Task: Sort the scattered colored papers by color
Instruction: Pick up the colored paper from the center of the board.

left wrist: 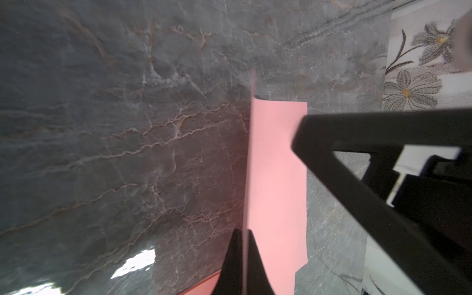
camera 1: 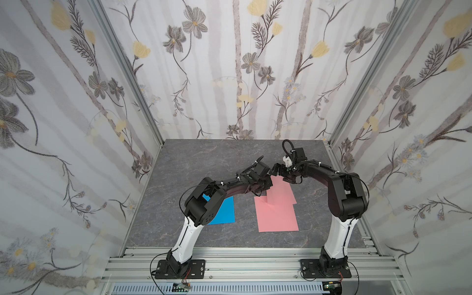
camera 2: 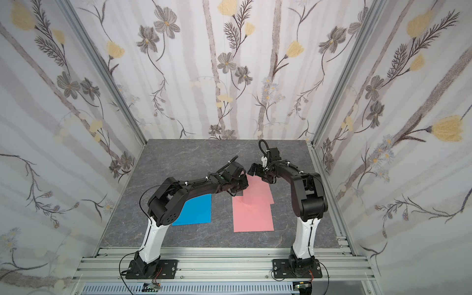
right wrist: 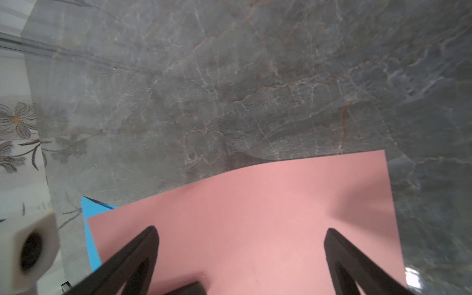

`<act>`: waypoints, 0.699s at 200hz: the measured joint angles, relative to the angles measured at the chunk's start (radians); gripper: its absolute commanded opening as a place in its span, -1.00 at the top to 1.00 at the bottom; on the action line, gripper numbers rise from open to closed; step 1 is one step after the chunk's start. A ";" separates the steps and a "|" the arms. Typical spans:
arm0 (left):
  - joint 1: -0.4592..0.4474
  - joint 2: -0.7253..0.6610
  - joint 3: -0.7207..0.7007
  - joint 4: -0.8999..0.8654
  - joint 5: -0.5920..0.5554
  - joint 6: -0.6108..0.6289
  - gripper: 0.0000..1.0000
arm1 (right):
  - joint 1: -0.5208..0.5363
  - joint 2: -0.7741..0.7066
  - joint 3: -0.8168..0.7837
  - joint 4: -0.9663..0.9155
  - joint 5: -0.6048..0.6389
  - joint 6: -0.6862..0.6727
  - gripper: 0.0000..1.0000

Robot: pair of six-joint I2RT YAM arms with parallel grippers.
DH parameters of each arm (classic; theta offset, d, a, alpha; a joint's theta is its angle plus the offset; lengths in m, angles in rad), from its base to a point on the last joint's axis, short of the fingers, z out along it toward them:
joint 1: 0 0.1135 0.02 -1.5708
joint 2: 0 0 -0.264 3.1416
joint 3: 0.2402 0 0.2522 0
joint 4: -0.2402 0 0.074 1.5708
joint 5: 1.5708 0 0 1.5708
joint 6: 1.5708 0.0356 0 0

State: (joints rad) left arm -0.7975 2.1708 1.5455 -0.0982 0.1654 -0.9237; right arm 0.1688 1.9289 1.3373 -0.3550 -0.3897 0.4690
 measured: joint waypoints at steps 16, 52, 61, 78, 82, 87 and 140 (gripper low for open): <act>0.000 -0.007 0.030 -0.032 -0.008 0.018 1.00 | 0.000 -0.052 0.005 -0.009 0.002 -0.016 -1.00; 0.000 -0.088 0.059 -0.080 -0.011 0.057 1.00 | -0.001 -0.161 0.003 -0.050 0.045 -0.036 -1.00; 0.000 -0.118 0.054 -0.087 -0.012 0.060 1.00 | -0.002 -0.187 -0.012 -0.053 0.052 -0.040 -1.00; -0.005 -0.187 0.021 -0.088 -0.011 0.060 1.00 | -0.005 -0.239 -0.059 -0.064 0.066 -0.047 -1.00; -0.007 -0.204 0.008 -0.084 -0.011 0.060 1.00 | -0.005 -0.253 -0.073 -0.066 0.072 -0.047 -1.00; -0.011 -0.226 -0.012 -0.077 -0.011 0.060 1.00 | -0.005 -0.269 -0.091 -0.069 0.075 -0.047 -1.00; -0.053 -0.392 -0.298 0.059 0.014 -0.051 1.00 | -0.006 -0.426 -0.234 -0.100 0.108 -0.054 -1.00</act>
State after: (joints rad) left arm -0.8501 1.7790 1.2476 -0.0395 0.1799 -0.9752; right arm 0.1631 1.5024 1.1034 -0.4549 -0.2813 0.4149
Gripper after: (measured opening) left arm 0.049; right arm 0.997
